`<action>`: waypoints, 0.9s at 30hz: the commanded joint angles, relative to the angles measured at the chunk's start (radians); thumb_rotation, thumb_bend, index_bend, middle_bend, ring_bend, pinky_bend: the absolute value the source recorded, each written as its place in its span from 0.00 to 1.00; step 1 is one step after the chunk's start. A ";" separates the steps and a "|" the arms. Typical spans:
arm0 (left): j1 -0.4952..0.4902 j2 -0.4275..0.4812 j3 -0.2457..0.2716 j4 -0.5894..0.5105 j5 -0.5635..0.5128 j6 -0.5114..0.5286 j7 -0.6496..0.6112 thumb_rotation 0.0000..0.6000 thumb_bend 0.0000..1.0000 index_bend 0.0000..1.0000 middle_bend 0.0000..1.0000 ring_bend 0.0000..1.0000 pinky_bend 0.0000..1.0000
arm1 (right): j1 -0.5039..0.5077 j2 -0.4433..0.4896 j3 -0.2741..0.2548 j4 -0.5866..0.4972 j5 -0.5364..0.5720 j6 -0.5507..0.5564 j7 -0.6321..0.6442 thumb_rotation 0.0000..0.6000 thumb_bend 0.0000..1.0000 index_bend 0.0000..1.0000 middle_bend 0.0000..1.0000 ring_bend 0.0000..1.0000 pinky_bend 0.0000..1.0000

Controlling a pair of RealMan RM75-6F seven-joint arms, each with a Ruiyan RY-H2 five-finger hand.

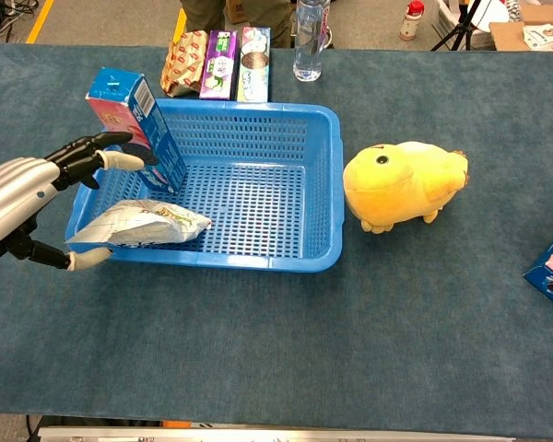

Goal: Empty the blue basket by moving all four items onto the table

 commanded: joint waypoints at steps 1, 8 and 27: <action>-0.006 -0.009 -0.002 0.008 -0.009 -0.005 0.009 1.00 0.21 0.15 0.00 0.01 0.29 | -0.002 -0.001 0.001 0.001 -0.002 0.001 0.002 1.00 0.00 0.04 0.19 0.24 0.38; -0.020 -0.027 -0.013 0.031 -0.041 -0.018 0.060 1.00 0.21 0.15 0.00 0.01 0.29 | -0.009 -0.001 0.002 0.003 -0.004 0.003 0.009 1.00 0.00 0.05 0.19 0.24 0.39; -0.064 -0.025 -0.036 0.018 -0.141 -0.076 0.161 1.00 0.21 0.31 0.22 0.14 0.31 | -0.021 -0.009 0.004 0.019 -0.003 0.003 0.034 1.00 0.00 0.05 0.19 0.24 0.38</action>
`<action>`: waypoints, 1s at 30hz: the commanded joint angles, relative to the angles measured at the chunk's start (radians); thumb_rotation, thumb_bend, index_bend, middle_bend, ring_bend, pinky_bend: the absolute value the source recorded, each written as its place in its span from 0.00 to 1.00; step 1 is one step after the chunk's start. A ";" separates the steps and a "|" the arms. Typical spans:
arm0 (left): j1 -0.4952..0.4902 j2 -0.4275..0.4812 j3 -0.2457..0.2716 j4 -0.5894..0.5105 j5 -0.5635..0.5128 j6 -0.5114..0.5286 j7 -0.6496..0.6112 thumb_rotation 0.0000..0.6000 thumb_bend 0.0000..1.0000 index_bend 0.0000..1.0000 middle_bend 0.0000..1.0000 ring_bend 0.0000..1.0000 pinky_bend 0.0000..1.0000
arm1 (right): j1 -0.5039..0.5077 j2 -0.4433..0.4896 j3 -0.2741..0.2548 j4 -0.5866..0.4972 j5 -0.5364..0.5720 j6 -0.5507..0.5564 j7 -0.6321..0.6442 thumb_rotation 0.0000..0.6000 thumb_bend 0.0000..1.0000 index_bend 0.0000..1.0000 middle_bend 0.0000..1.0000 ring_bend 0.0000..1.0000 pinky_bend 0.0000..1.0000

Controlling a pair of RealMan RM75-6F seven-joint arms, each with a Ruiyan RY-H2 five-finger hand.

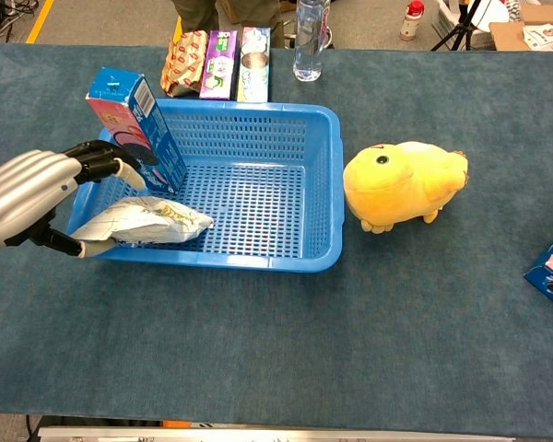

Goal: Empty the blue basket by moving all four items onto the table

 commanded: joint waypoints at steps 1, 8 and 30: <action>-0.006 -0.001 -0.003 0.001 -0.012 -0.007 0.013 1.00 0.21 0.32 0.23 0.15 0.31 | -0.002 -0.001 0.000 0.002 0.000 0.001 0.004 1.00 0.00 0.05 0.19 0.24 0.38; -0.016 -0.009 -0.007 0.003 -0.030 -0.009 0.049 1.00 0.21 0.43 0.35 0.25 0.35 | -0.003 -0.005 0.001 0.007 -0.001 -0.001 0.011 1.00 0.00 0.05 0.19 0.24 0.38; 0.015 -0.130 -0.031 0.110 0.075 0.181 0.155 1.00 0.26 0.80 0.79 0.61 0.66 | -0.008 -0.018 0.001 0.024 0.000 -0.004 0.030 1.00 0.00 0.05 0.19 0.24 0.38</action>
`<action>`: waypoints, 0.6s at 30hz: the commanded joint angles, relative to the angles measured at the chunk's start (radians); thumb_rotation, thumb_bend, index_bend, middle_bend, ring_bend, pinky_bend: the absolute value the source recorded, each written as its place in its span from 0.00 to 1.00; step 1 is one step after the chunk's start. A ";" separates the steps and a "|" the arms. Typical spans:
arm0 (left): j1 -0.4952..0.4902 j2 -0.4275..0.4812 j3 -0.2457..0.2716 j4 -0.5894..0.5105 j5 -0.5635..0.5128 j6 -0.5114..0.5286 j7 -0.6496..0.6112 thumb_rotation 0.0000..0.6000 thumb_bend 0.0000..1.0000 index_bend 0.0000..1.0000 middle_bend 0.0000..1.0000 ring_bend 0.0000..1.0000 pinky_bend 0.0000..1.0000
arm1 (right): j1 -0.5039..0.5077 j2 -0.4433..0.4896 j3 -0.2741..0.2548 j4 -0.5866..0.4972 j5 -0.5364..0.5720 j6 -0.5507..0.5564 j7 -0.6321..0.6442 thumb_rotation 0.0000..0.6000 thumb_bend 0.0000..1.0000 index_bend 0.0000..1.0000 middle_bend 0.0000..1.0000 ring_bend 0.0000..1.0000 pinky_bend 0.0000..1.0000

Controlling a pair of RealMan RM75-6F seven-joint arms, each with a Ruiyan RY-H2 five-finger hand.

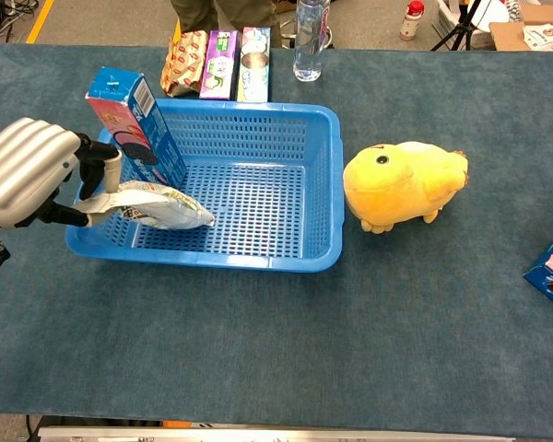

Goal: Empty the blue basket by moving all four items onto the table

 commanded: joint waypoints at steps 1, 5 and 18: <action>0.004 -0.011 -0.001 0.013 0.016 0.019 0.009 1.00 0.26 0.81 0.80 0.62 0.67 | -0.001 -0.001 0.000 0.002 0.000 0.000 0.001 1.00 0.00 0.05 0.19 0.24 0.38; 0.008 -0.009 0.003 0.014 0.022 0.027 0.027 1.00 0.26 0.82 0.82 0.64 0.68 | -0.001 -0.004 0.000 0.005 0.002 0.000 0.004 1.00 0.00 0.05 0.19 0.24 0.38; 0.029 0.050 0.003 -0.054 0.055 0.078 0.092 1.00 0.26 0.83 0.83 0.64 0.69 | -0.005 -0.011 0.001 0.016 0.006 0.003 0.016 1.00 0.00 0.05 0.19 0.24 0.38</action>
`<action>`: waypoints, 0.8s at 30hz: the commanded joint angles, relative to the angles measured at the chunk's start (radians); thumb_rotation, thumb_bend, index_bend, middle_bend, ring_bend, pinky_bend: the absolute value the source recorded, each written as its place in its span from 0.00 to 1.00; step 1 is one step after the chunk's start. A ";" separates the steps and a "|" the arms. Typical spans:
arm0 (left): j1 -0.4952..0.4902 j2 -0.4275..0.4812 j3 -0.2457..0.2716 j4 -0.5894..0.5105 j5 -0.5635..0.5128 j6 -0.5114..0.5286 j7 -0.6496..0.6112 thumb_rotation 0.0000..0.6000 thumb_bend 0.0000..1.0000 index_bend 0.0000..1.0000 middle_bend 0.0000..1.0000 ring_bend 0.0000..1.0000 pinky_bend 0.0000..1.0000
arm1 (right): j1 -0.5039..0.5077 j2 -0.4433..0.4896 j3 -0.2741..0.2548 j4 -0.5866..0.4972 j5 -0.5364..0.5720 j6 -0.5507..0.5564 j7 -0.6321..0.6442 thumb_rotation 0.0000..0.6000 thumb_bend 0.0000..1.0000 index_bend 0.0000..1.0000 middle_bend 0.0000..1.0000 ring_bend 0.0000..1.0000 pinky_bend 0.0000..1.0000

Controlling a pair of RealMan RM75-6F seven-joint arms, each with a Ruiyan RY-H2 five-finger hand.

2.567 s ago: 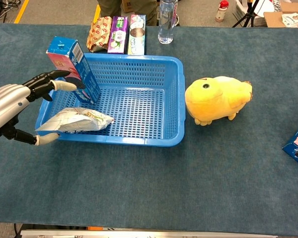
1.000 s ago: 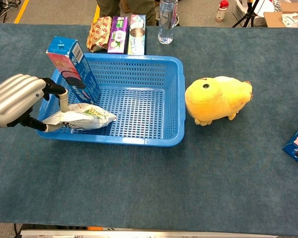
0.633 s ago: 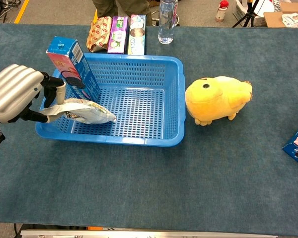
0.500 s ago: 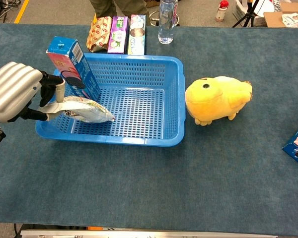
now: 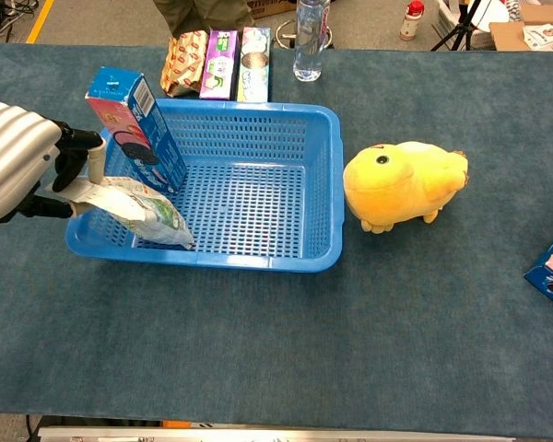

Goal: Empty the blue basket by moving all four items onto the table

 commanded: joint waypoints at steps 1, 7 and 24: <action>0.010 0.021 -0.002 -0.023 0.014 0.023 0.019 1.00 0.26 0.83 0.83 0.64 0.69 | -0.001 -0.001 0.000 0.002 0.001 0.001 0.002 1.00 0.00 0.05 0.19 0.24 0.38; 0.034 0.067 -0.014 -0.066 0.041 0.080 0.056 1.00 0.26 0.83 0.83 0.65 0.70 | -0.001 -0.004 0.001 0.006 0.004 0.000 0.008 1.00 0.00 0.05 0.19 0.24 0.38; 0.097 0.201 -0.099 -0.161 0.070 0.233 0.108 1.00 0.26 0.83 0.84 0.65 0.70 | 0.004 -0.013 0.003 0.014 0.012 -0.010 0.016 1.00 0.00 0.05 0.19 0.24 0.38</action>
